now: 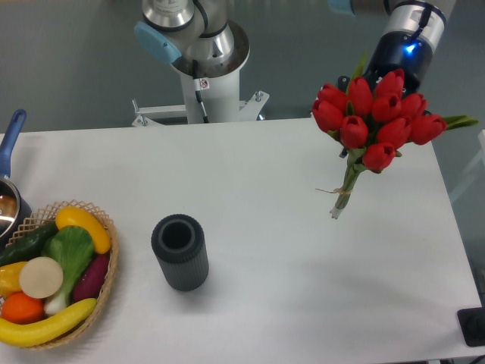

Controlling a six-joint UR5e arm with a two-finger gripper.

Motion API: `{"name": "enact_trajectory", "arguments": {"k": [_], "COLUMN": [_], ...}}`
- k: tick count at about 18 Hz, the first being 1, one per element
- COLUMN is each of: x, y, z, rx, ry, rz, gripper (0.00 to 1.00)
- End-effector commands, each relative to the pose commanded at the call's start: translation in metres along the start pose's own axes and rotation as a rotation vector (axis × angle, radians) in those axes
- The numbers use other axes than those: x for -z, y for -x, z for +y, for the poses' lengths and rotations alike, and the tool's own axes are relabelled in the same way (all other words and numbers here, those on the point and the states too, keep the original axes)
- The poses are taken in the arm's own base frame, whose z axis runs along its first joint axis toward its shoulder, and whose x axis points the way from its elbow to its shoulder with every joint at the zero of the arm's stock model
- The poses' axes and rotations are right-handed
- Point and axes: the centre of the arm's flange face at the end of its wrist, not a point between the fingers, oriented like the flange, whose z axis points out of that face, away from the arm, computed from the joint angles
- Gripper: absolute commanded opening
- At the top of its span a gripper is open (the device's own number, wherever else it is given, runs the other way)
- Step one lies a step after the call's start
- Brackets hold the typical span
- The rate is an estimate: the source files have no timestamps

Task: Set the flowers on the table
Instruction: 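Hold the red tulip bouquet by its stems in the gripper, raised above the table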

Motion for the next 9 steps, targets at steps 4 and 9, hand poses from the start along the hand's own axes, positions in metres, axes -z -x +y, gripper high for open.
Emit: {"name": "enact_trajectory", "arguments": {"k": [4,9], "x": [-0.0001,0.0016], "y": [-0.0025,-0.0073], "z": [0.0000,-0.0006], "rx": [0.000,-0.005], "ry": [0.008,0.020], "rz": [-0.004,-0.014], "gripper": [0.42,0.42]}}
